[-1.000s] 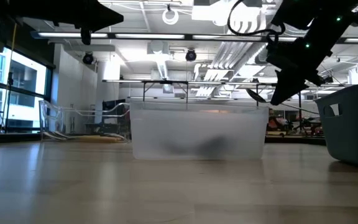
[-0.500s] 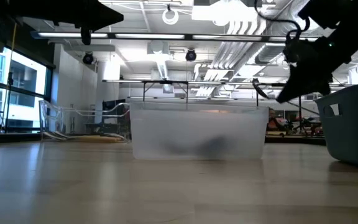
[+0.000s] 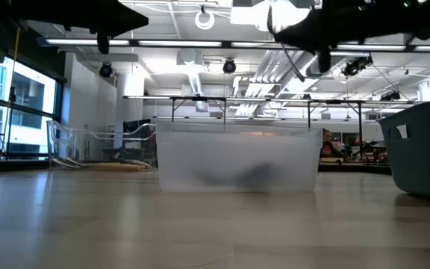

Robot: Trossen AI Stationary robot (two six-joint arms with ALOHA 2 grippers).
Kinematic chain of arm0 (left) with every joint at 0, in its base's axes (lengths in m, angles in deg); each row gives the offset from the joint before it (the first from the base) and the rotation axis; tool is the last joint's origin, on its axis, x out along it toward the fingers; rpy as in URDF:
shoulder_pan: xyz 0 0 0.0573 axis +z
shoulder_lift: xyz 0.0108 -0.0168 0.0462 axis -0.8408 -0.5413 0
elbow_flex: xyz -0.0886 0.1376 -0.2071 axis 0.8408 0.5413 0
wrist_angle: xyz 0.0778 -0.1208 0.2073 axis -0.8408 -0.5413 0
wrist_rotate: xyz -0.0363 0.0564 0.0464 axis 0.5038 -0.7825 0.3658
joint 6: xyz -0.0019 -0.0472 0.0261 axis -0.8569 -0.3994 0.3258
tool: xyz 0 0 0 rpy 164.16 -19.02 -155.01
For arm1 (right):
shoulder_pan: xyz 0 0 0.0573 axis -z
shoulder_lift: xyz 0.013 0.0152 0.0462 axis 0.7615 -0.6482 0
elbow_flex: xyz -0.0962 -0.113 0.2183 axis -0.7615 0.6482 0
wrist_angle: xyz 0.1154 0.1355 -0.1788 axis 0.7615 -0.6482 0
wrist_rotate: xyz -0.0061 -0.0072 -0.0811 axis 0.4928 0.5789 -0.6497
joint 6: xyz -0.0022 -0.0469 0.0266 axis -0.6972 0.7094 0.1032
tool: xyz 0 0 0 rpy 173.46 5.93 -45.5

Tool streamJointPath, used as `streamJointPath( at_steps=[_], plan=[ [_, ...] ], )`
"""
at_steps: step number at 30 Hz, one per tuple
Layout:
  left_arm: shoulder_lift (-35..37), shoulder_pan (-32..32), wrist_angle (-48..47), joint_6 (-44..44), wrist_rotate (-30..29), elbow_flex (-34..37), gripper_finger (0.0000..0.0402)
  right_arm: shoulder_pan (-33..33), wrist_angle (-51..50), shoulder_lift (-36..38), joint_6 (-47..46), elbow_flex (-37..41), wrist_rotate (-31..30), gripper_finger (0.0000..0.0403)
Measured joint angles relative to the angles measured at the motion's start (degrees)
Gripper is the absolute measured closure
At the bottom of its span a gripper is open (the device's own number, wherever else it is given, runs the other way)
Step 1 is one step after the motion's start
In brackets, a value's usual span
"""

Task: Sort silverware by color (type)
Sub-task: Put the blue spoon into the white transparent bin

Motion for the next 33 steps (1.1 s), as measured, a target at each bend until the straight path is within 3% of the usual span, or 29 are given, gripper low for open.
streamJointPath(
  at_steps=[10, 14, 33],
  plan=[
    [0.02, -0.02, 3.70, 0.00, 0.93, 0.00, 0.0401, 1.60, -1.61, -9.61, 10.91, -16.76, 15.00, 0.0403],
    [0.02, 0.00, 4.31, 0.00, 2.66, 0.00, 0.0401, 2.84, -5.44, -10.12, 12.81, -19.42, 16.44, 0.0403],
    [0.01, -0.02, 4.21, 0.08, 2.99, 0.00, 0.0401, 4.63, -6.39, -9.69, 11.11, -18.47, 17.82, 0.0403]
  ],
)
